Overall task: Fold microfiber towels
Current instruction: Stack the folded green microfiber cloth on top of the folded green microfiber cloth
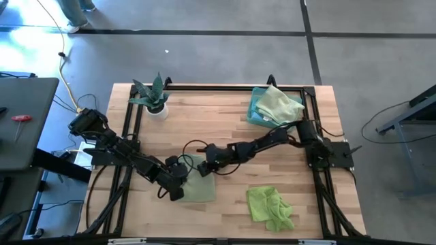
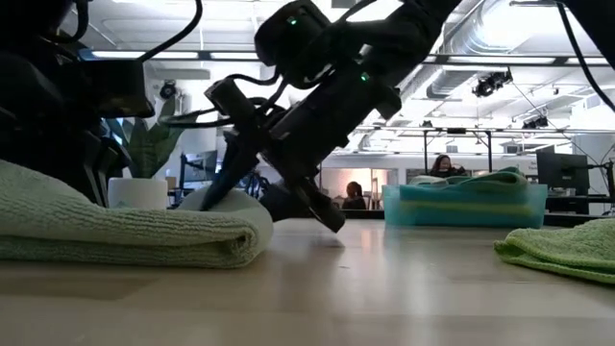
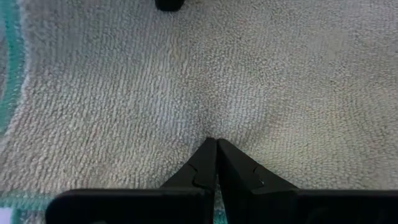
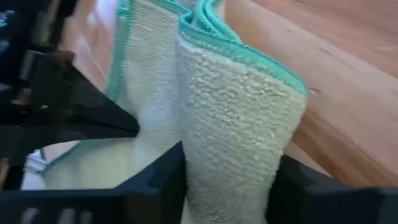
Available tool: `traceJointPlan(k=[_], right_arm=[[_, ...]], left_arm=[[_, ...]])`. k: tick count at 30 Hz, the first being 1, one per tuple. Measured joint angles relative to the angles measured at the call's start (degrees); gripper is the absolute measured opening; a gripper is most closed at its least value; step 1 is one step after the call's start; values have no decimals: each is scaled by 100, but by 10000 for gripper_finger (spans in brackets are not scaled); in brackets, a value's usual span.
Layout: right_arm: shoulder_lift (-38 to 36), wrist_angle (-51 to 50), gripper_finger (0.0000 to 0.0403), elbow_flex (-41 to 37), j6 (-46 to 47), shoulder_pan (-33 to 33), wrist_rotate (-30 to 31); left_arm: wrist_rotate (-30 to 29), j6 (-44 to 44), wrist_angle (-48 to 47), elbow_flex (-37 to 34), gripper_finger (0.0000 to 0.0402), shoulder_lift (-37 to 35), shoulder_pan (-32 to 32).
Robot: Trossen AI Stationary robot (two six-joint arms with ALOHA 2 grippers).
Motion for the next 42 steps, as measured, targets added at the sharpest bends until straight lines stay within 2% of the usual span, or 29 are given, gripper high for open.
traceJointPlan(k=[6, 8, 14, 20, 25, 33, 39, 42], right_arm=[[0, -151, 29, 4, 283, -7, 14], [0, -150, 12, 4, 317, -7, 13], [-48, -186, 5, -7, 505, -96, -194], [-263, -586, 3, -14, 331, -289, -272], [-734, -1355, 2, -14, -205, -594, -155], [-1763, -3095, 1, -9, -651, -1358, 607], [-2232, -3856, 1, -9, -488, -2161, 1432], [-2352, -3896, 1, -9, -427, -2502, 1728]], left_arm=[[-99, -53, -52, -3, 7, 4, 5], [-192, -50, -77, -4, 7, 4, 33], [-336, 90, -285, -39, 7, -375, 215], [-446, 638, -418, -31, 7, -1511, 585], [-526, 951, -1005, -26, 7, -2463, 1036], [-931, 1379, -1310, -20, 8, -3805, 1489], [-1048, 1879, -1312, -16, 8, -4465, 1681], [-1078, 2025, -1278, -14, 8, -4676, 1747]])
